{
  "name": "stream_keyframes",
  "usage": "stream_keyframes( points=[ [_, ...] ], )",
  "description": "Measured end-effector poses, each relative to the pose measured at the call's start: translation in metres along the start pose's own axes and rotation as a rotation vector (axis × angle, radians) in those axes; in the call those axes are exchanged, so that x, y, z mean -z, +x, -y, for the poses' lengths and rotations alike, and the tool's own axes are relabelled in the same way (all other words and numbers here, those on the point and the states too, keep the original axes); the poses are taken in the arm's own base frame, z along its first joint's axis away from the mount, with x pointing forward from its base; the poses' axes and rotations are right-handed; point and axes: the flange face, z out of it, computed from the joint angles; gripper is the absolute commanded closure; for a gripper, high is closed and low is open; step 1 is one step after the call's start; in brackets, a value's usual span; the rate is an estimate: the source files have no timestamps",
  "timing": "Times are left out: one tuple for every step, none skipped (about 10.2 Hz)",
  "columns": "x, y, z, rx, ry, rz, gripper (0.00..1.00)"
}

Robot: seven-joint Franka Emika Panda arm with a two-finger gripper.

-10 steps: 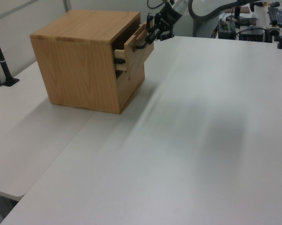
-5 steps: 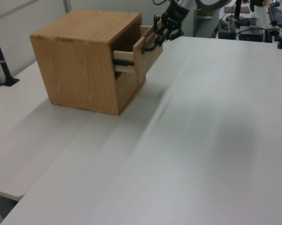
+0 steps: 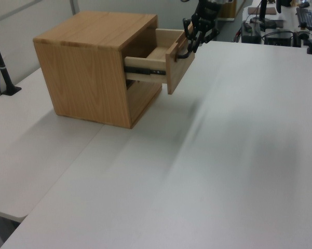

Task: Open the drawer by sliding it
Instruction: 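Pull the handle outward, sliding the upper drawer out of the cabinet, then open the gripper, release the handle and lift away from the drawer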

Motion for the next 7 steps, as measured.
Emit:
stream_keyframes(
  points=[
    [0.001, -0.002, -0.003, 0.012, -0.02, 0.013, 1.0],
    [0.004, -0.002, -0.007, 0.029, -0.042, 0.028, 1.0],
    [0.007, -0.002, -0.012, 0.051, -0.068, 0.044, 1.0],
    [0.01, -0.002, -0.017, 0.063, -0.088, 0.058, 0.92],
    [0.011, 0.0, -0.019, 0.07, -0.096, 0.064, 0.82],
    [0.011, 0.0, -0.02, 0.076, -0.098, 0.065, 0.72],
    [0.011, 0.001, -0.02, 0.078, -0.098, 0.065, 0.29]
  ],
)
